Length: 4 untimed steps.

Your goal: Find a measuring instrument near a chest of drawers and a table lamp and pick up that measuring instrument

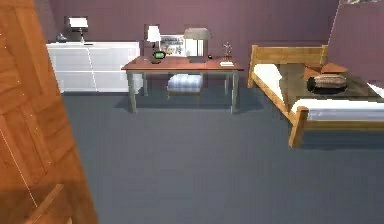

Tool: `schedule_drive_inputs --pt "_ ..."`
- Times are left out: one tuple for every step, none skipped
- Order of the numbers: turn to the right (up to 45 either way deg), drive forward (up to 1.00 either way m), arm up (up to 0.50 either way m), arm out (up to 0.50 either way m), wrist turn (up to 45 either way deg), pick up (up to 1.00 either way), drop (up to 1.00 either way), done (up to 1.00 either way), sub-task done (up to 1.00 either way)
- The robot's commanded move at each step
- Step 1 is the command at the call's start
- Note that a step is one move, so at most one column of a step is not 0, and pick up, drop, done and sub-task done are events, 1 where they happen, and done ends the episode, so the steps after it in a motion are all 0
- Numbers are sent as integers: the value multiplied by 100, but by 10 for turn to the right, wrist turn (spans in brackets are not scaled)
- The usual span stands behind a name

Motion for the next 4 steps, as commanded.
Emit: schedule_drive_inputs --pt "0 100 0 0 0 0 0 0 0" --pt "0 100 0 0 0 0 0 0 0" --pt "-60 0 0 0 0 0 0 0 0" --pt "0 55 0 0 0 0 0 0 0"
